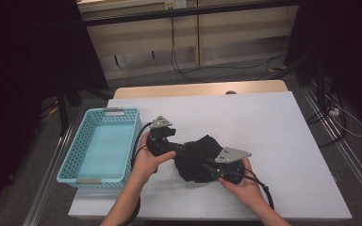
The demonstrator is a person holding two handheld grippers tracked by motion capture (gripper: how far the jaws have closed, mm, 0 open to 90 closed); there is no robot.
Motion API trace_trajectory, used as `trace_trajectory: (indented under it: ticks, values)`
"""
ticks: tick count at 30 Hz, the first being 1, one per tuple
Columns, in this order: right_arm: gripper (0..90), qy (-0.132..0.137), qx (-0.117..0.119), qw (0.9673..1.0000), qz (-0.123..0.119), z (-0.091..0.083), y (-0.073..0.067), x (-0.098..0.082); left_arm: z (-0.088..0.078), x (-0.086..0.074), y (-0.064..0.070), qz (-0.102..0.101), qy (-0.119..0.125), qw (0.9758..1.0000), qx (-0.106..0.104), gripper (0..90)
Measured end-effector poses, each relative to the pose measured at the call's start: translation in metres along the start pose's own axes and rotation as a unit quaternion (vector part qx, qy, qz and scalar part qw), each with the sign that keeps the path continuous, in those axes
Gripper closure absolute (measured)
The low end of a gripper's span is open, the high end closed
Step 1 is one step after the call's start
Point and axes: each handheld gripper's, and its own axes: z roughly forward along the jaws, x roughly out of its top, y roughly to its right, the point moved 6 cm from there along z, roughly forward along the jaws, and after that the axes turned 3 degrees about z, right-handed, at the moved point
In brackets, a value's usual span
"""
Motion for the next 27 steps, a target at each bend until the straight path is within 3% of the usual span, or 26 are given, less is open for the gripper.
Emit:
trace_trajectory:
  ticks: [2, 5, 7, 11, 15, 17, 18, 20, 23, 27]
  values:
    - [82.7, 0.0, 0.003, 1.0, 0.004, -0.005, 0.002, 0.002, 0.001, -0.001, 0.001, 0.006, -0.002, 1.0, -0.002, 6.7]
    - [83.3, 0.002, 0.005, 0.9999, 0.012, -0.01, 0.008, 0.004, 0.0, -0.001, 0.001, 0.004, 0.001, 1.0, -0.003, 6.6]
    - [83.4, 0.013, -0.001, 0.9995, 0.028, -0.02, 0.019, 0.005, -0.001, 0.0, -0.002, 0.002, 0.007, 1.0, -0.003, 6.6]
    - [83.4, 0.022, -0.02, 0.9987, 0.041, -0.033, 0.035, 0.005, -0.004, -0.001, -0.005, -0.002, 0.009, 1.0, 0.0, 6.4]
    - [83.1, 0.017, -0.055, 0.9967, 0.057, -0.054, 0.065, -0.005, -0.003, -0.001, -0.004, 0.001, 0.007, 1.0, -0.001, 6.4]
    - [82.9, 0.015, -0.057, 0.9964, 0.061, -0.056, 0.069, -0.008, -0.002, -0.001, -0.004, 0.002, 0.007, 1.0, -0.001, 6.4]
    - [82.8, 0.009, -0.069, 0.9945, 0.079, -0.06, 0.077, -0.016, -0.001, -0.002, -0.003, 0.0, 0.006, 1.0, -0.002, 6.4]
    - [83.4, 0.002, -0.075, 0.9934, 0.087, -0.062, 0.081, -0.02, -0.001, -0.002, -0.004, 0.0, 0.007, 1.0, -0.003, 6.4]
    - [83.9, 0.003, -0.082, 0.993, 0.085, -0.064, 0.084, -0.02, 0.0, -0.003, -0.004, -0.004, 0.005, 1.0, -0.002, 6.4]
    - [84.0, -0.003, -0.108, 0.9893, 0.098, -0.066, 0.095, -0.023, 0.001, -0.005, -0.004, -0.004, 0.002, 1.0, -0.003, 6.4]
